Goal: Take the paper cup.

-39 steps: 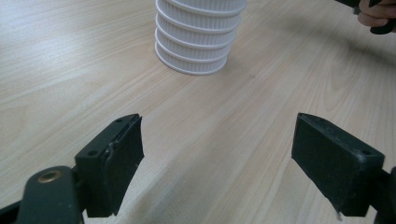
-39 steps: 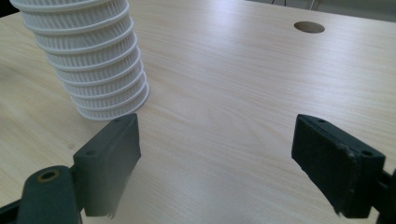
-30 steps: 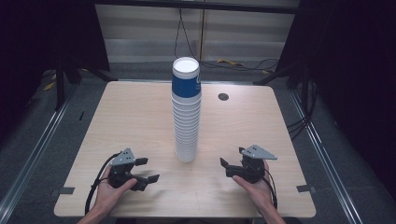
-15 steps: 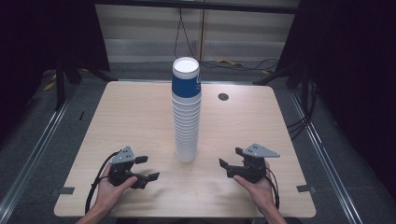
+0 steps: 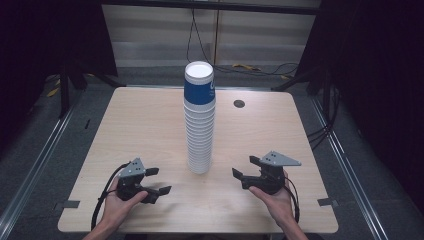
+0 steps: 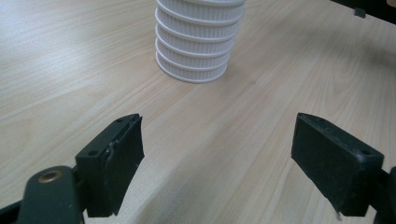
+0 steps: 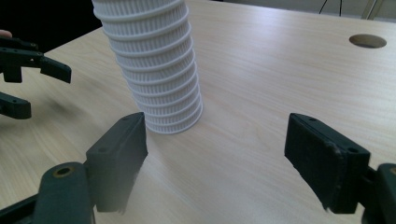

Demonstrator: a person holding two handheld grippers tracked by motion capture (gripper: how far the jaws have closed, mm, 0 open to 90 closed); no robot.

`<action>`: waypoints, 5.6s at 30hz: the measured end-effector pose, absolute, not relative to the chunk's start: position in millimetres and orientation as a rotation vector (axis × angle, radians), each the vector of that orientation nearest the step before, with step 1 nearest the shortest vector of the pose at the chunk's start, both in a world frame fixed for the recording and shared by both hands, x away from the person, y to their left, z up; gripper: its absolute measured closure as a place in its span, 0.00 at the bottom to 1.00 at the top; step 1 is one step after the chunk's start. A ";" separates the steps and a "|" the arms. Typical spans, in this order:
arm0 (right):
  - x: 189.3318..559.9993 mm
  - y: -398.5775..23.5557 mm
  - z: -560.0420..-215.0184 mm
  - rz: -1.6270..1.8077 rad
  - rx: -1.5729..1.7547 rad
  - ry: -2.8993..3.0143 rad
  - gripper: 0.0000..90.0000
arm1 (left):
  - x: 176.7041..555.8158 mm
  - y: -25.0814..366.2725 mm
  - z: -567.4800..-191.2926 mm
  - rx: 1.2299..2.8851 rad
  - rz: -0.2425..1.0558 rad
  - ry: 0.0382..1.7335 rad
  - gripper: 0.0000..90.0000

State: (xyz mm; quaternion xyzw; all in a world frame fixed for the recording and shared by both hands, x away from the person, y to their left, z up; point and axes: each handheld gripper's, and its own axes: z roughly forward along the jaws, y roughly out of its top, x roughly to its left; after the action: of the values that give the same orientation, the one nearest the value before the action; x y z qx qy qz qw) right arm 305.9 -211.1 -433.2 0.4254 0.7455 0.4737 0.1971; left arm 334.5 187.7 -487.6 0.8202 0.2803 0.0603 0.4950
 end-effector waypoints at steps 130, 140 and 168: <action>412.9 -106.7 -215.9 1.536 0.759 2.248 0.17 | 332.6 190.2 -488.1 2.007 0.158 0.660 0.19; 417.1 -103.4 -214.9 1.550 0.759 2.266 0.27 | 332.7 189.8 -488.4 2.005 0.154 0.662 0.19; 409.1 -104.4 -205.6 1.631 0.748 2.145 0.29 | 333.2 189.6 -489.4 2.004 0.135 0.678 0.19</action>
State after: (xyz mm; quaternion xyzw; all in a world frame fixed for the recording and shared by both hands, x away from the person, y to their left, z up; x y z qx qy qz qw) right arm 409.1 -104.4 -205.6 0.2634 0.7556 0.5747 0.1716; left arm 333.2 189.6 -489.4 0.8247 0.2789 0.0555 0.4888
